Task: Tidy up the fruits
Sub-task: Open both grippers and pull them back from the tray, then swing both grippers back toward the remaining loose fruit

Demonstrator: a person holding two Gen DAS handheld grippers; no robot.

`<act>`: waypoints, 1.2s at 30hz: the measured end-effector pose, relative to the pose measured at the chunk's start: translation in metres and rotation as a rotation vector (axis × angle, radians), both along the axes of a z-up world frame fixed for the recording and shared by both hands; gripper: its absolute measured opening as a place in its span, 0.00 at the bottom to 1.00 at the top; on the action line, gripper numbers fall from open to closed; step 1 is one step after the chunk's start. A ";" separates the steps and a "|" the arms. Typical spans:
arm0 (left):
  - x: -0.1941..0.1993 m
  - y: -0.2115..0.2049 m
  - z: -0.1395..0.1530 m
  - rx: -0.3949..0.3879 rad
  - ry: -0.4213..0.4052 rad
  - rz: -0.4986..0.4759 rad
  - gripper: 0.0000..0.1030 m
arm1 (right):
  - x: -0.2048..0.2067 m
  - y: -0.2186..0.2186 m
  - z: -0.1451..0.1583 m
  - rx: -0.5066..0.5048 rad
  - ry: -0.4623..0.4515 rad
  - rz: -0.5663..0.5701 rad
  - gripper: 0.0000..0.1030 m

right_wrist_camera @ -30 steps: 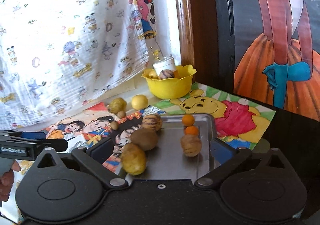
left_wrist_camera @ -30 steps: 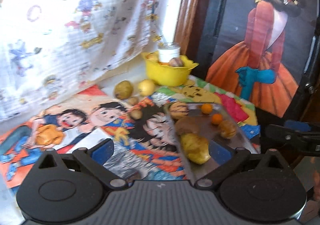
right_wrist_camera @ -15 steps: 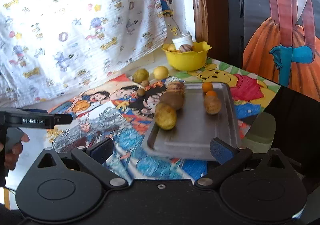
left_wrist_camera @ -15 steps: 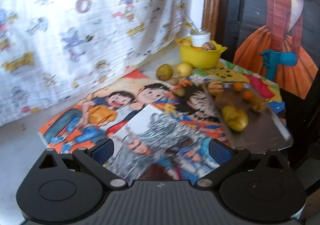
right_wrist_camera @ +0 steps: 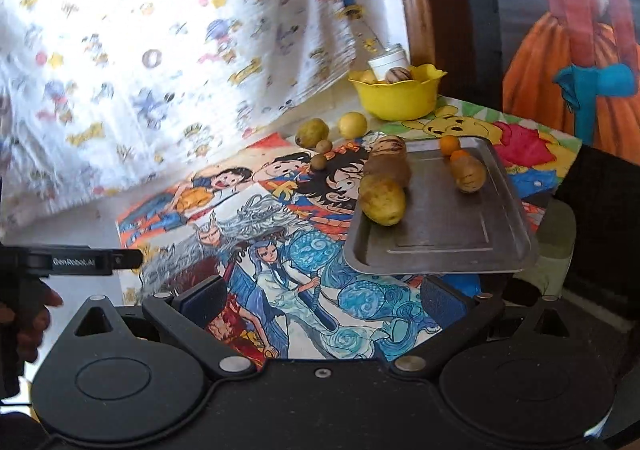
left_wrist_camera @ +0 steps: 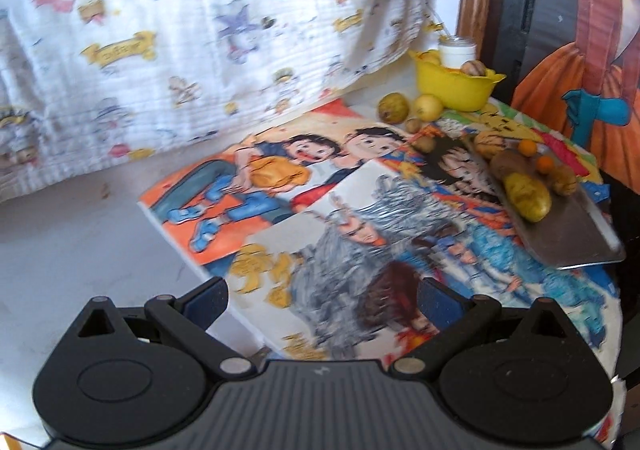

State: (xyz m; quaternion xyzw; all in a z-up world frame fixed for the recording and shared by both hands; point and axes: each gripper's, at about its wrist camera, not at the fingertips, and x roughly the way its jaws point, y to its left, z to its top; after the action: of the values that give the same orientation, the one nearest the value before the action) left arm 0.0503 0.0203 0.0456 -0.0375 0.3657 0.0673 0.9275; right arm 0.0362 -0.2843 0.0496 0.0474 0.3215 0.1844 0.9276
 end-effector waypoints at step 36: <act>0.010 0.034 0.229 0.157 -0.430 -0.063 1.00 | 0.051 -0.008 0.268 -0.004 -0.282 0.126 1.00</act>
State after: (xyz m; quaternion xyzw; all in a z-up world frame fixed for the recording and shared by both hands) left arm 0.0602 0.0544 0.2742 0.0326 0.1542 0.0568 0.9859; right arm 0.0877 -0.2922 0.3172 -0.0013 0.1908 0.2465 0.9502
